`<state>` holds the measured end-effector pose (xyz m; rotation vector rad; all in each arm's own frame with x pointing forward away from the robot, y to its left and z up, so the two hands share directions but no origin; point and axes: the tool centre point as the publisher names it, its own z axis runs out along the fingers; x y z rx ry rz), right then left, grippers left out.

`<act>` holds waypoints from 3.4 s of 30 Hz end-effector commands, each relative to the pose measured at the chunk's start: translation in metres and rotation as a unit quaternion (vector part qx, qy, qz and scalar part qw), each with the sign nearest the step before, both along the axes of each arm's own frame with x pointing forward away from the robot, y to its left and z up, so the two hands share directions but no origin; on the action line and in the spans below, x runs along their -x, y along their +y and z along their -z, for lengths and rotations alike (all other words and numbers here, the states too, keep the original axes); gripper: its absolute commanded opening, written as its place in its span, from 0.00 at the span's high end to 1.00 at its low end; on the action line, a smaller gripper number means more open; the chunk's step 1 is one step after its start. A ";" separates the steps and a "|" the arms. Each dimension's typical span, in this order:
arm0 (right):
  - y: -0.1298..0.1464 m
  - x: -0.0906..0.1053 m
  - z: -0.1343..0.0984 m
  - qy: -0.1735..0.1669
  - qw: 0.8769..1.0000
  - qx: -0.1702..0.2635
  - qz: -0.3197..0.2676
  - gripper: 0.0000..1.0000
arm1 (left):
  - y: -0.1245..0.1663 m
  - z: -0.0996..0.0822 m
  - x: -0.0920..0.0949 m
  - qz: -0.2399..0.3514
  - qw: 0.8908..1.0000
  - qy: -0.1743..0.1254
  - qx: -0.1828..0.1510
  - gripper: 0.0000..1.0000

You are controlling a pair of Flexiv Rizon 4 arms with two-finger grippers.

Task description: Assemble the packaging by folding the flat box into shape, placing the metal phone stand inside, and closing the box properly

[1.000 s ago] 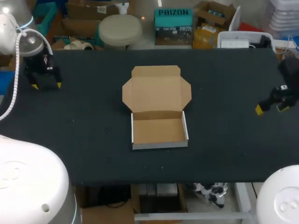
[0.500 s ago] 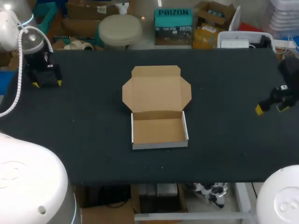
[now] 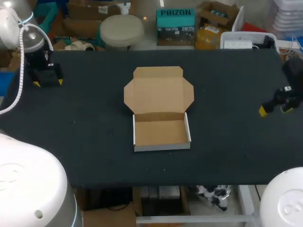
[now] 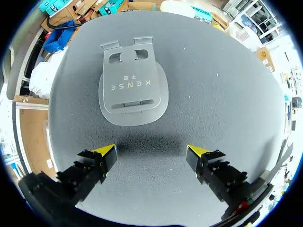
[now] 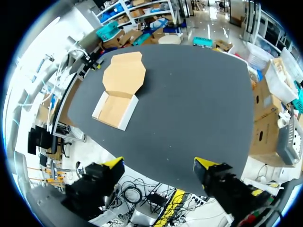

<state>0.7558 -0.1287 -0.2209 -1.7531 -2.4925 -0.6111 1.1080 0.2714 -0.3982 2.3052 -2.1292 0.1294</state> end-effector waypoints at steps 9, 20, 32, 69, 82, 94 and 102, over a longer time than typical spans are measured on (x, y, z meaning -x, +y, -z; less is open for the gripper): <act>0.000 0.001 -0.002 0.002 1.000 0.001 0.000 0.00 | 0.003 0.000 -0.013 0.001 1.000 0.009 -0.001 0.00; 0.000 0.001 -0.002 0.002 1.000 0.001 0.000 0.00 | 0.017 -0.002 -0.018 -0.003 1.000 0.005 -0.002 0.00; 0.000 0.001 -0.002 0.002 1.000 0.001 0.000 0.00 | 0.018 0.002 -0.023 0.003 1.000 0.007 -0.004 0.00; 0.000 0.001 -0.002 0.002 1.000 0.001 0.000 0.00 | 0.025 0.002 -0.044 0.017 1.000 0.008 -0.013 0.00; 0.000 0.001 -0.002 0.002 1.000 0.001 0.000 0.00 | 0.026 0.000 -0.054 0.019 1.000 0.007 -0.015 0.00; 0.000 0.001 -0.002 0.002 1.000 0.001 0.000 0.00 | 0.029 0.000 -0.064 0.016 1.000 0.007 -0.016 0.00; 0.000 0.001 -0.002 0.002 1.000 0.001 0.000 0.00 | 0.030 0.001 -0.072 0.015 1.000 0.010 -0.015 0.00</act>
